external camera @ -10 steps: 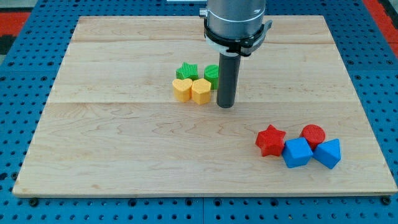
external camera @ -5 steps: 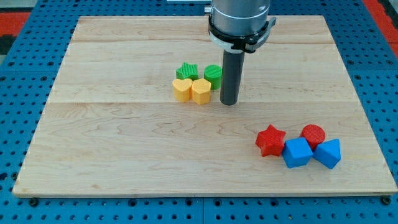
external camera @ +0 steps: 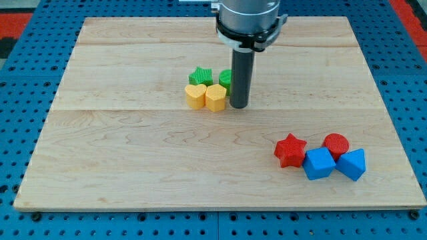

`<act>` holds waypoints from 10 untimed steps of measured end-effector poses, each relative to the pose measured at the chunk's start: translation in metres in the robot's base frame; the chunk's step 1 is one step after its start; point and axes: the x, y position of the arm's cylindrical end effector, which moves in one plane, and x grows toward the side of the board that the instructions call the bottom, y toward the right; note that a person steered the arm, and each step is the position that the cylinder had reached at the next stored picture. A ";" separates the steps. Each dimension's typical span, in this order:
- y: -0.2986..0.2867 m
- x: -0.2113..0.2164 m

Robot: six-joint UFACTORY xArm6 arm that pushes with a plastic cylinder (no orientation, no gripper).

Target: Push the green circle into the green star

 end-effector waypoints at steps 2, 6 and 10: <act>0.003 -0.013; 0.100 -0.085; -0.004 -0.064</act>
